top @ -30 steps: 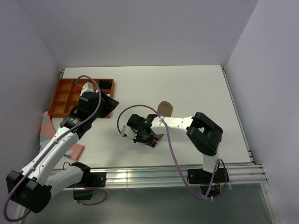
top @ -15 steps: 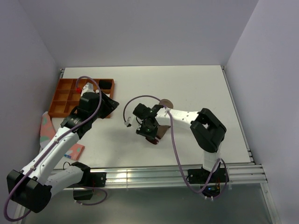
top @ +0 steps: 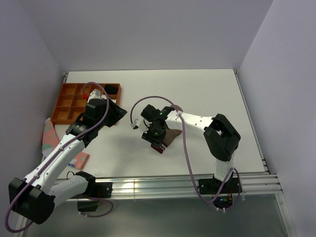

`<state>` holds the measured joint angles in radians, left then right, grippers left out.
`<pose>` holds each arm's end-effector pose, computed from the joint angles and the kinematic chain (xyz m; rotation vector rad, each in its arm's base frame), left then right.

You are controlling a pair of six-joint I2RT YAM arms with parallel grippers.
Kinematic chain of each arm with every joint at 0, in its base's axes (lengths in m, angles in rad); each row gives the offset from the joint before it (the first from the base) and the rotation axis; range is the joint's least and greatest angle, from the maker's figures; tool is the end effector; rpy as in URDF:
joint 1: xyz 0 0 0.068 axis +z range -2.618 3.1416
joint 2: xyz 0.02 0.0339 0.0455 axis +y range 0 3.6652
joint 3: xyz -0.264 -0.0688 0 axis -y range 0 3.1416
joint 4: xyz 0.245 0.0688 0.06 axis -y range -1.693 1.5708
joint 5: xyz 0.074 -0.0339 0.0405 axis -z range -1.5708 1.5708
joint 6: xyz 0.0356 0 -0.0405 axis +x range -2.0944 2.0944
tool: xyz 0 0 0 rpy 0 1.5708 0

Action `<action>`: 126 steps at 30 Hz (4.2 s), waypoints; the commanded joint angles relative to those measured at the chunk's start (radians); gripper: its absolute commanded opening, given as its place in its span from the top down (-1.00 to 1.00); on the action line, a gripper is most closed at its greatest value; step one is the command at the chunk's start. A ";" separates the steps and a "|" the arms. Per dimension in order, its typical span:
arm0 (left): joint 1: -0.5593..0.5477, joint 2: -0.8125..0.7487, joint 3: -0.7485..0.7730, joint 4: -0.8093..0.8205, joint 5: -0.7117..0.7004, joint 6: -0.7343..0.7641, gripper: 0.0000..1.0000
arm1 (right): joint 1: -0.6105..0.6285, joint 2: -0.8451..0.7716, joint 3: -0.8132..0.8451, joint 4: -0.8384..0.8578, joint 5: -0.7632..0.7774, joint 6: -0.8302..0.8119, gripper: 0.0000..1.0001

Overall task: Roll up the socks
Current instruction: Adjust the sock at the center of the board, then roll the sock at the center of the board.

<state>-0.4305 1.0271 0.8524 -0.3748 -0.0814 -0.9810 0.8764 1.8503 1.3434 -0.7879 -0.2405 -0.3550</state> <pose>0.2089 -0.0927 0.2988 -0.6494 2.1137 -0.7347 0.2275 0.2865 0.1963 -1.7173 2.3431 0.4431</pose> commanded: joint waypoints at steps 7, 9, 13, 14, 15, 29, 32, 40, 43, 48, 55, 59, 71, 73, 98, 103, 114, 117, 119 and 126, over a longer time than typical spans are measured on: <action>0.004 -0.004 -0.013 0.048 0.020 0.013 -0.11 | 0.024 -0.095 -0.093 0.059 0.075 0.042 0.16; 0.004 -0.012 -0.013 0.048 0.017 0.015 -0.11 | 0.045 -0.092 -0.102 0.078 0.092 0.054 0.17; 0.004 -0.024 -0.007 0.033 -0.004 0.016 -0.12 | 0.070 -0.068 -0.113 0.101 0.112 0.071 0.23; 0.004 -0.025 -0.004 0.027 -0.006 0.018 -0.13 | 0.076 -0.068 -0.112 0.110 0.122 0.073 0.24; 0.004 -0.032 -0.003 0.024 -0.008 0.021 -0.13 | 0.087 -0.068 -0.115 0.114 0.132 0.077 0.25; 0.010 -0.022 0.025 0.014 -0.008 0.033 -0.12 | 0.096 -0.019 -0.124 0.145 0.193 0.097 0.28; 0.012 -0.021 0.028 0.013 -0.011 0.036 -0.13 | 0.096 -0.011 -0.135 0.151 0.184 0.102 0.28; 0.013 -0.007 0.025 0.024 -0.001 0.034 -0.12 | 0.096 -0.003 -0.147 0.150 0.169 0.103 0.27; 0.015 -0.002 0.028 0.020 -0.001 0.038 -0.12 | 0.096 -0.010 -0.145 0.136 0.155 0.102 0.19; 0.015 0.007 0.031 0.025 0.002 0.039 -0.12 | 0.096 -0.016 -0.159 0.131 0.145 0.100 0.07; 0.015 0.010 0.024 0.030 0.002 0.038 -0.12 | 0.095 0.010 -0.170 0.139 0.127 0.110 0.17; 0.015 0.010 0.020 0.036 0.006 0.039 -0.12 | 0.059 0.030 -0.153 0.122 0.073 0.105 0.52; -0.004 -0.119 -0.245 0.429 0.126 0.056 -0.04 | -0.209 0.067 -0.026 -0.141 -0.450 -0.122 0.67; -0.026 -0.133 -0.317 0.539 0.131 0.070 -0.04 | -0.212 0.073 -0.018 -0.177 -0.486 -0.157 0.68; -0.278 0.120 -0.645 1.257 0.215 0.284 0.00 | -0.261 0.308 0.142 -0.379 -0.701 -0.206 0.73; -0.301 0.237 -0.625 1.340 0.285 0.324 0.00 | -0.278 0.332 0.154 -0.433 -0.726 -0.248 0.74; -0.335 0.497 -0.516 1.413 0.480 0.369 0.01 | -0.294 0.339 0.123 -0.444 -0.746 -0.286 0.74; -0.336 0.514 -0.510 1.416 0.503 0.370 -0.01 | -0.295 0.339 0.122 -0.448 -0.744 -0.292 0.75; -0.336 0.528 -0.504 1.412 0.523 0.381 -0.01 | -0.298 0.339 0.123 -0.450 -0.746 -0.291 0.75; -0.343 0.574 -0.504 1.401 0.551 0.397 -0.01 | -0.303 0.333 0.131 -0.461 -0.753 -0.300 0.75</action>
<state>-0.7639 1.5875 0.3264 0.9684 0.4255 -0.6205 0.5823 2.1983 1.4654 -1.2186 -0.9646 -0.6312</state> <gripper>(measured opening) 0.503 0.138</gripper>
